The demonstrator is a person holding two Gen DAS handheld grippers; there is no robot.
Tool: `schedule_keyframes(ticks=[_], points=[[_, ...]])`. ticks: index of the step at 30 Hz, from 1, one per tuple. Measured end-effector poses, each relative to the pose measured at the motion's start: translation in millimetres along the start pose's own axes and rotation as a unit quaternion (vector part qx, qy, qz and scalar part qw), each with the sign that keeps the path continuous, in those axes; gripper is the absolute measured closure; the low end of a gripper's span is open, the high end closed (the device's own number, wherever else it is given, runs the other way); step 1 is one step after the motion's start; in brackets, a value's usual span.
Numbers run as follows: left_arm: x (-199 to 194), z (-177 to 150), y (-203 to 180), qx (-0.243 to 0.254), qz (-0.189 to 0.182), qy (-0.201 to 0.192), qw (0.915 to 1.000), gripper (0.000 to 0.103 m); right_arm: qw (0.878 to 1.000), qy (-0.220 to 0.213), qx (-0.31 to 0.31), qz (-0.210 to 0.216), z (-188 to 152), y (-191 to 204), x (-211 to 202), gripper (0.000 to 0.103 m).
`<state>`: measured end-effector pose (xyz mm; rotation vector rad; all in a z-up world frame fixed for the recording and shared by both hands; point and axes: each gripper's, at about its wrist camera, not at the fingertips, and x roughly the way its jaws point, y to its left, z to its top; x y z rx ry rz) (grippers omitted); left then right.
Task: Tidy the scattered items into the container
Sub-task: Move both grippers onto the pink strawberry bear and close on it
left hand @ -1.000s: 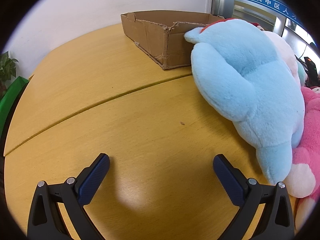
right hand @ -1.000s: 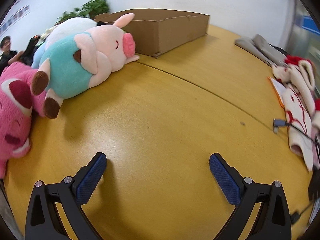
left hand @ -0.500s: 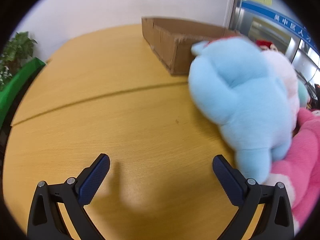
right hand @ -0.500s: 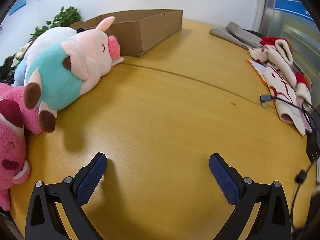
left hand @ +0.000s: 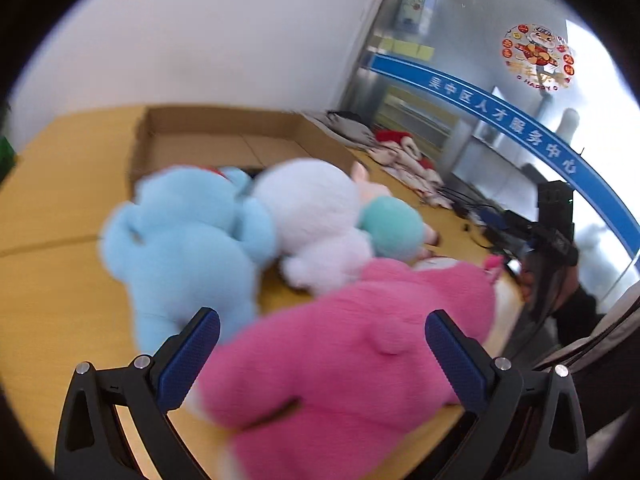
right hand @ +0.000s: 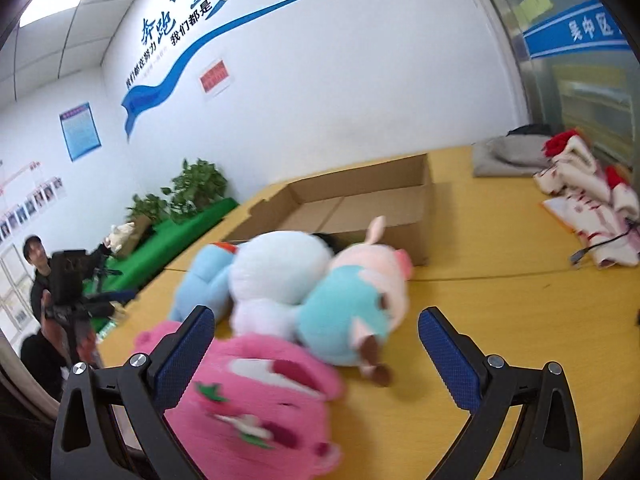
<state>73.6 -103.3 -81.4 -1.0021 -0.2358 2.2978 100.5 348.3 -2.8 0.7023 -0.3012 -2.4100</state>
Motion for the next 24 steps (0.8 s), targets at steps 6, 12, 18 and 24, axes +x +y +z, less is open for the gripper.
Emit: schedule_keyframes(ticks=[6,12,18,24], points=[[38.8,-15.3,-13.1,-0.056,0.007,0.047,0.9973,0.001,0.997,0.077,-0.001,0.004,-42.6,38.4,44.3,0.0],[54.2,-23.0,-5.4,-0.095,-0.001,0.033,0.995,0.0,0.993,0.113,0.011,-0.042,-62.9,36.7,72.8,0.0],[64.5,-21.7,-14.7,-0.095,0.019,0.032,0.9948,0.0,0.992,0.113,0.029,-0.043,-65.4,30.9,73.8,0.0],[60.9,-23.6,-13.7,-0.099,0.015,0.028,0.9946,0.0,0.991,0.121,0.03,-0.039,-60.8,31.1,73.4,0.0]])
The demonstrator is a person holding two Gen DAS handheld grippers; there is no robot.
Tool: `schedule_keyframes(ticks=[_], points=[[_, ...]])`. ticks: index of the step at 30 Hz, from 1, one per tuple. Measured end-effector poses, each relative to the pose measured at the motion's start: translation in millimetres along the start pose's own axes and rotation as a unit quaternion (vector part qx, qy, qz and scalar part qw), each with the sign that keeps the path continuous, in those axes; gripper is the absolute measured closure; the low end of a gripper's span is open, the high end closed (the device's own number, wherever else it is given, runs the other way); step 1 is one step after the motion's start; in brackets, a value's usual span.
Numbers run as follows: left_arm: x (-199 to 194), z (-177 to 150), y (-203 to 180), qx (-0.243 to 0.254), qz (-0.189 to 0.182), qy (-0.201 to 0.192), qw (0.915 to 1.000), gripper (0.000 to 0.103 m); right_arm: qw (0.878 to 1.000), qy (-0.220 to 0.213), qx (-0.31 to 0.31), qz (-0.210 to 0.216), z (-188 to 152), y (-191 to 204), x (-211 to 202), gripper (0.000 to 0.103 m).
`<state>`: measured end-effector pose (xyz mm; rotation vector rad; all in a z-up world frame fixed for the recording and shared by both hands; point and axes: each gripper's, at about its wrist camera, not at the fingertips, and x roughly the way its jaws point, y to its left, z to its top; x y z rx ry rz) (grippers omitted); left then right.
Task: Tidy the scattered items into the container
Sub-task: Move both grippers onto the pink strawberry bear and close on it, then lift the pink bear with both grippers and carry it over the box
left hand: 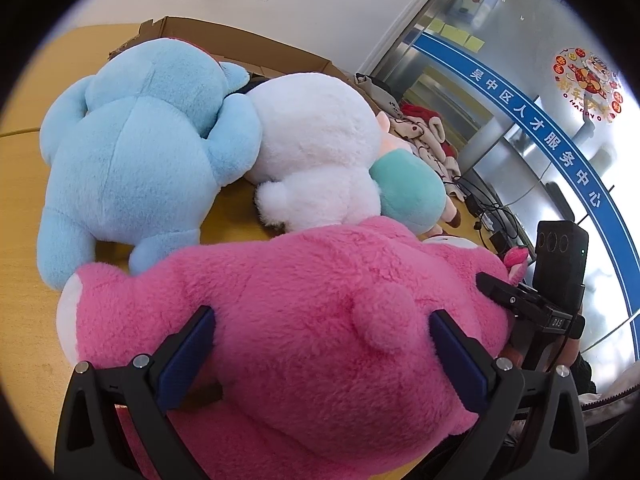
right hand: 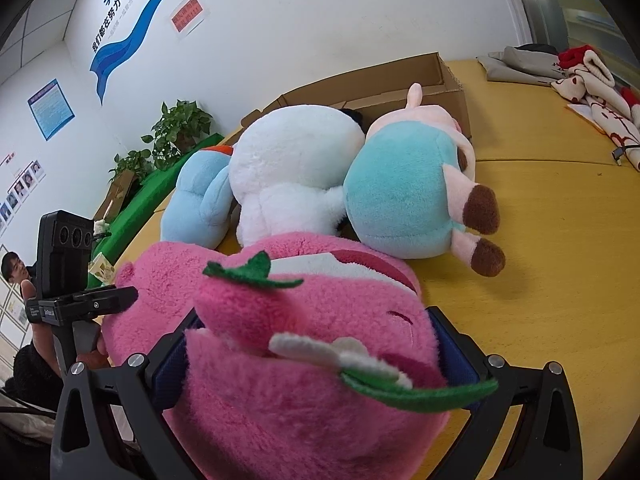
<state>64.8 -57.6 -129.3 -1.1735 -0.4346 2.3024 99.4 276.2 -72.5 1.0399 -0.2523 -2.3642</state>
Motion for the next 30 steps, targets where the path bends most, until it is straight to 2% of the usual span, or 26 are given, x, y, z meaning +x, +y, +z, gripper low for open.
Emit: schedule_keyframes(ticks=[4,10,13,17,20,22,25,30], points=[[2.3,-2.8,-3.7,-0.001,0.006,-0.013,0.9999,0.0,1.0,-0.008,-0.017,-0.017,-0.2,6.1,-3.7,0.0],[3.2,-6.1,-7.5,-0.002,0.016,-0.024,0.9996,0.0,1.0,0.011,0.028,0.004,-5.2,-6.5,0.2,0.0],[4.9,-4.0,-9.1,-0.006,0.016,-0.019,0.9997,0.0,0.999,0.024,0.044,0.013,-5.4,-10.4,4.2,0.0],[3.7,-1.3,-12.7,-0.003,0.019,-0.01,0.9998,0.002,0.999,0.02,0.037,0.01,-6.8,-7.3,2.8,0.0],[-1.2,-2.6,-15.1,0.001,0.016,-0.013,0.9998,0.01,0.999,0.014,0.026,0.01,-7.9,-2.2,-0.8,0.002],[-5.6,-3.8,-16.8,0.003,0.014,-0.019,0.9997,0.021,1.0,0.009,0.022,0.012,-8.5,-0.4,-3.0,0.004],[-13.2,-5.4,-20.7,0.014,0.014,-0.026,0.9995,0.031,1.0,-0.001,0.018,0.017,-8.0,2.4,-7.4,0.008],[-24.2,-4.0,-25.6,0.021,0.012,-0.031,0.9992,0.041,0.999,-0.021,0.002,0.03,-4.3,8.6,-17.8,0.015]])
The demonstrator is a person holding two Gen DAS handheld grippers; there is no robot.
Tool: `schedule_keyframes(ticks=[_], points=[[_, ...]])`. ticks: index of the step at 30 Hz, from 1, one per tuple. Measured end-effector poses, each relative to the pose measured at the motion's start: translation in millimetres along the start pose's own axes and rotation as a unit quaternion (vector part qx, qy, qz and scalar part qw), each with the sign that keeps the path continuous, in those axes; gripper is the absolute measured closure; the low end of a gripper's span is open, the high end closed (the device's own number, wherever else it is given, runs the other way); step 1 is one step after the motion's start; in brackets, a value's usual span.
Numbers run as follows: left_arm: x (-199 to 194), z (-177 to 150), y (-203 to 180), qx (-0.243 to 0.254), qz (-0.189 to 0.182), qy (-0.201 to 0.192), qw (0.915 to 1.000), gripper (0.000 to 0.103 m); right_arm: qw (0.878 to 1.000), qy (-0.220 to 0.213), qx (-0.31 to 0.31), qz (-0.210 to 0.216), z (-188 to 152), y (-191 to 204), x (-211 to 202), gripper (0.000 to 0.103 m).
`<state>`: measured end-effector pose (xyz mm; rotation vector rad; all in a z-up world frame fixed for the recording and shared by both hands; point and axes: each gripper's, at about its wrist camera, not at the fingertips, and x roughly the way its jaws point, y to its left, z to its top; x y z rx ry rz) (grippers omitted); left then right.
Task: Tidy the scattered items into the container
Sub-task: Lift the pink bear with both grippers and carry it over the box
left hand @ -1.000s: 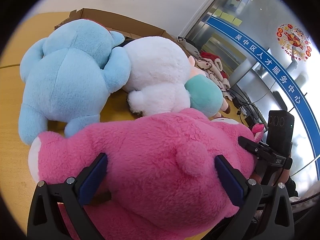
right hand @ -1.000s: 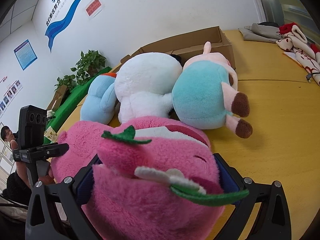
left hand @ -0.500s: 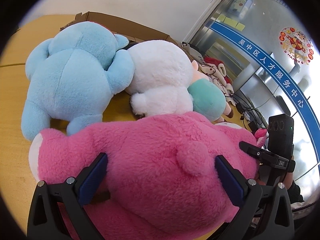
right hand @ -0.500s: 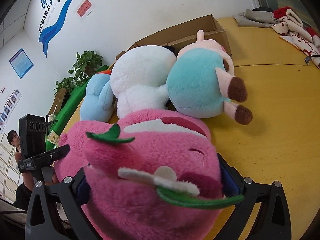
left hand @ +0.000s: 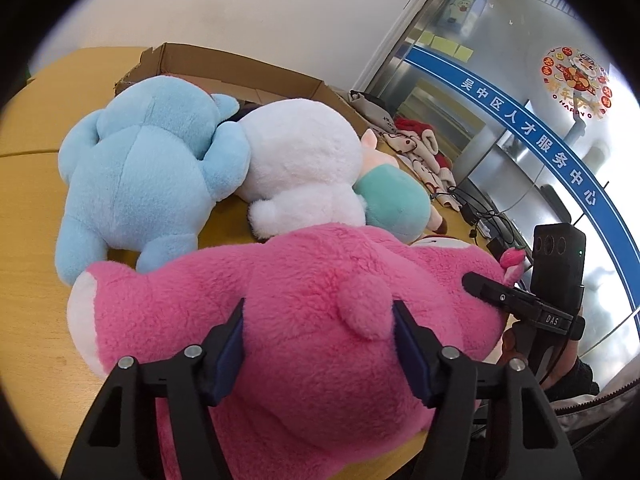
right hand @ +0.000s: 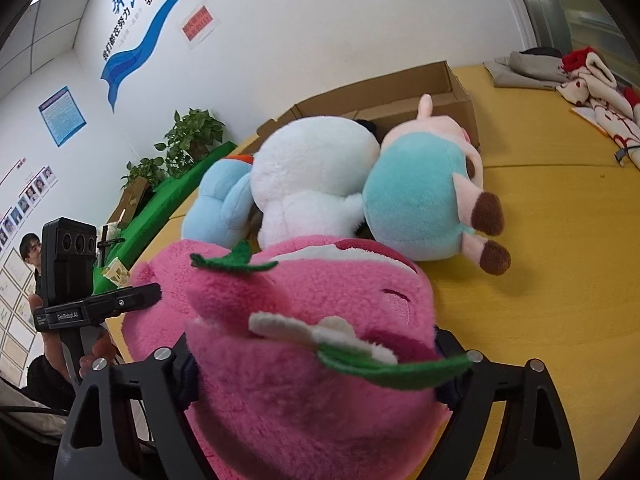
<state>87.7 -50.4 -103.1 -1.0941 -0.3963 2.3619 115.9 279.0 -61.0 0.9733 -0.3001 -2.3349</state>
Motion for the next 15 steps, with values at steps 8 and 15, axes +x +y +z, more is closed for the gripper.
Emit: schedule_keyframes(ticks=[8,15], points=[[-27.9,5.2,-19.8,0.018,-0.001,-0.027,0.9995,0.045,0.999,-0.036,-0.012,0.016,9.2,12.5,-27.2,0.016],[-40.1,28.8,-26.1,0.034,0.0,-0.048,0.9983,0.045,0.998,-0.06,-0.022,0.025,31.5,18.7,-38.0,0.016]])
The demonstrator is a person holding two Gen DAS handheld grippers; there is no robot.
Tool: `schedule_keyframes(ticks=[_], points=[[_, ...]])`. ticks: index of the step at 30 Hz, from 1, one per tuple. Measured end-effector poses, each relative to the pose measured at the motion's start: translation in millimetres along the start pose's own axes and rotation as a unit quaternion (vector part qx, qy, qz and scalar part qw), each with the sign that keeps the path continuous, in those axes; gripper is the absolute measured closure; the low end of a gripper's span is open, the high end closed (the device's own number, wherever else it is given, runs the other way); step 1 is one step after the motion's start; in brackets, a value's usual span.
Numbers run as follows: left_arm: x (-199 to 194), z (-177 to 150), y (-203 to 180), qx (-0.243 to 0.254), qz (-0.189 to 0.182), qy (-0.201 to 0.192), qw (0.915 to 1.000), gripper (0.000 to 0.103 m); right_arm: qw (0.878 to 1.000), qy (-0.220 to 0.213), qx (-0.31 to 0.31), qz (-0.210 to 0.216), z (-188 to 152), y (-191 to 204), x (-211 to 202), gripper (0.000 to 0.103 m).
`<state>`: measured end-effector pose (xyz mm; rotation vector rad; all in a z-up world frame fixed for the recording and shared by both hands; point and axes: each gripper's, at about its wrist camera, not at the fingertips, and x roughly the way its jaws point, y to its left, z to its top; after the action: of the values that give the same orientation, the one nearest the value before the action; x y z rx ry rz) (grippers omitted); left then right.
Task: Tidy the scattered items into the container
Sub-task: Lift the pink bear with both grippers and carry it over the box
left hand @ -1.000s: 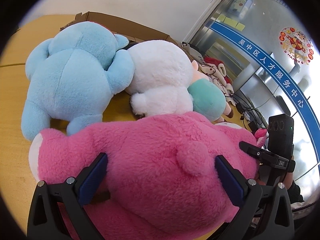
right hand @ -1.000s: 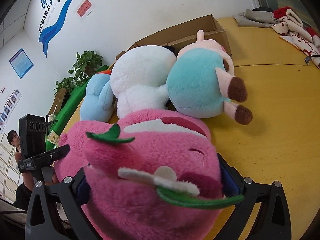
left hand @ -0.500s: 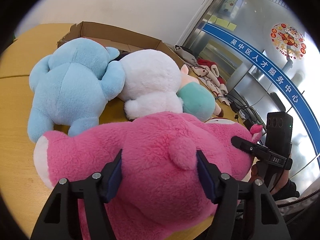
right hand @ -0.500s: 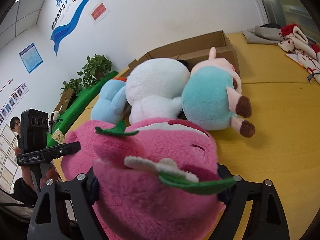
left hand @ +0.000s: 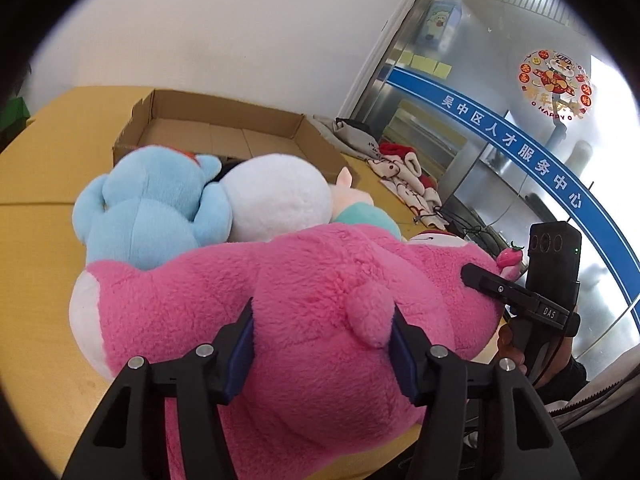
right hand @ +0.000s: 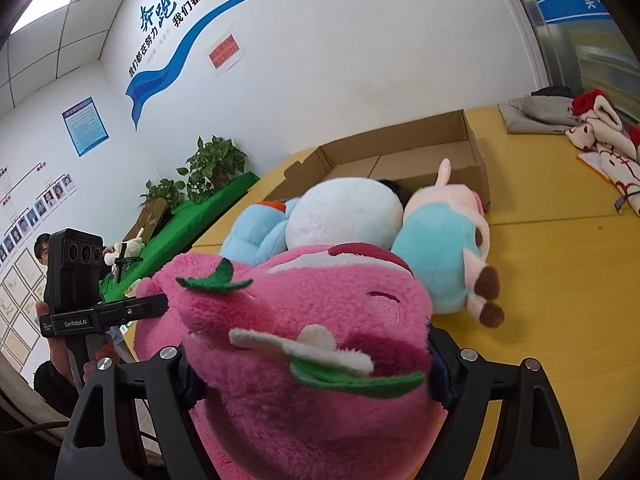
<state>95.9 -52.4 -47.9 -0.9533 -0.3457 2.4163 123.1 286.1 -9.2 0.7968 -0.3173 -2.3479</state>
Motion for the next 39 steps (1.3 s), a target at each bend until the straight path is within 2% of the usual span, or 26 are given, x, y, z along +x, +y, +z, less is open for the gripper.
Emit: schedule_keyframes(ticks=[3,13,19,23,29,39], points=[[-0.4,19.0,2.4,0.003,-0.001,-0.011,0.9999,0.045,1.0,-0.012,0.005,0.006,15.4,-1.4,1.7,0.016],[4.9,94.7,0.3,0.053,-0.007,-0.05,0.9973,0.045,0.997,-0.066,-0.039,-0.001,85.0,1.6,3.4,0.016],[16.4,139.0,1.7,0.073,-0.003,-0.065,0.9952,0.045,0.996,-0.078,-0.048,-0.012,136.3,-4.2,15.7,0.016],[26.7,166.5,7.9,0.078,0.002,-0.072,0.9943,0.045,0.993,-0.084,-0.08,-0.021,171.4,-1.6,24.2,0.016],[36.8,211.8,18.4,0.082,0.01,-0.093,0.9922,0.045,0.989,-0.097,-0.108,-0.022,219.5,-2.4,46.4,0.016],[83.0,279.9,22.5,0.087,0.033,-0.107,0.9899,0.045,0.99,-0.106,-0.089,-0.017,293.2,-33.7,101.1,0.018]])
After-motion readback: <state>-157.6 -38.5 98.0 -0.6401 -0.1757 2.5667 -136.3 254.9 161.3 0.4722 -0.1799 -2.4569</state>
